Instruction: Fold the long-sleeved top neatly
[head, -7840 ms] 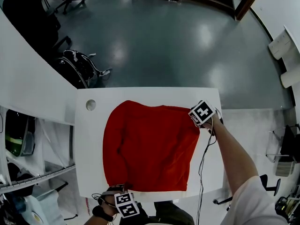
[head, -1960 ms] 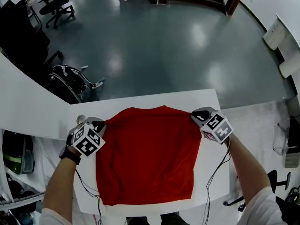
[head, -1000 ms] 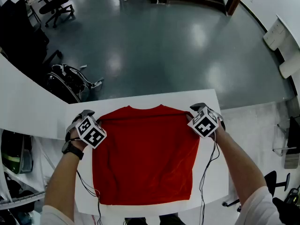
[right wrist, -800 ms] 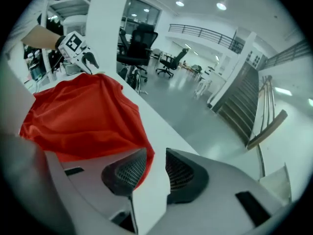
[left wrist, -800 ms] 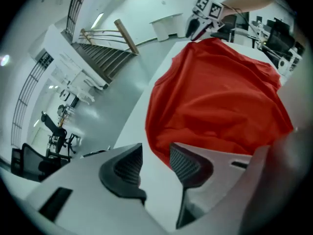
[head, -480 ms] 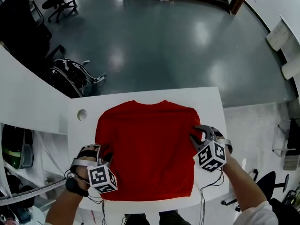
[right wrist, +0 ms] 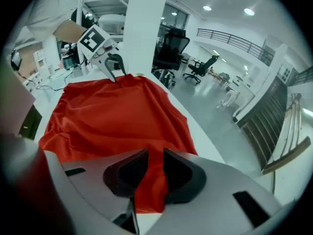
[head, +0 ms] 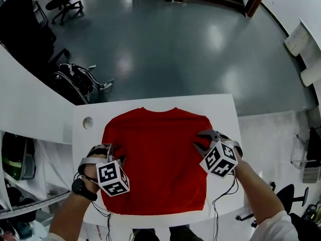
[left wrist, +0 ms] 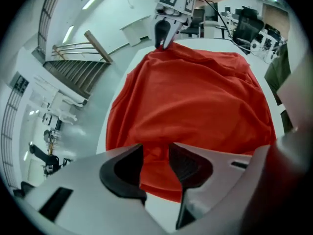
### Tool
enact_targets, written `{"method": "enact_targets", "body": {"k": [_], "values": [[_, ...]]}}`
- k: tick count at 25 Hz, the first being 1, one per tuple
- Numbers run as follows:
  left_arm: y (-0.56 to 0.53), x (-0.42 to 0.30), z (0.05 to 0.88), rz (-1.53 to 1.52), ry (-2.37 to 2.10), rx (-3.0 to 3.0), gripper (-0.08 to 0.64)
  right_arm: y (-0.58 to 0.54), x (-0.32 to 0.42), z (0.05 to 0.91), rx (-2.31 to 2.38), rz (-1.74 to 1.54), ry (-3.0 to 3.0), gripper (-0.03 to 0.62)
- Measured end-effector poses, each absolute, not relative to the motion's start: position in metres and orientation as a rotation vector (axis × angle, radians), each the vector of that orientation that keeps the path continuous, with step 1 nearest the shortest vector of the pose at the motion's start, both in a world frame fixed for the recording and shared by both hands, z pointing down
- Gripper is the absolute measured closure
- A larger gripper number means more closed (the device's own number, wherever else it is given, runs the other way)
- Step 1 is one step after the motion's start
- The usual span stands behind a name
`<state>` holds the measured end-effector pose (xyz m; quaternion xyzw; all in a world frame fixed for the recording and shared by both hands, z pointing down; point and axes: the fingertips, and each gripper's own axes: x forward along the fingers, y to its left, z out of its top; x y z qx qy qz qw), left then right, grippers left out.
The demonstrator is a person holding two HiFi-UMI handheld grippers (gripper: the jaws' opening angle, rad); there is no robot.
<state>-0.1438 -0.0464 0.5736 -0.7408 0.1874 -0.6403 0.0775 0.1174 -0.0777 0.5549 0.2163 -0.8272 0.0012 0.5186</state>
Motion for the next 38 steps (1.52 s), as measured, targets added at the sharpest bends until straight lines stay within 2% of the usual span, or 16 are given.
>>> {"method": "enact_targets", "body": {"k": [16, 20, 23, 38], "values": [[0.043, -0.136, 0.613, -2.057, 0.231, -2.184, 0.396, 0.025, 0.103, 0.586, 0.308, 0.043, -1.984, 0.485], [0.059, -0.135, 0.619, -2.067, 0.209, -2.178, 0.453, 0.043, 0.108, 0.598, 0.256, 0.066, -1.951, 0.488], [0.065, -0.136, 0.620, -2.085, 0.208, -2.204, 0.463, 0.052, 0.113, 0.607, 0.224, 0.080, -1.924, 0.490], [0.081, -0.156, 0.622, -2.173, 0.152, -2.281, 0.460, 0.065, 0.142, 0.608, 0.102, 0.141, -1.878, 0.490]]}}
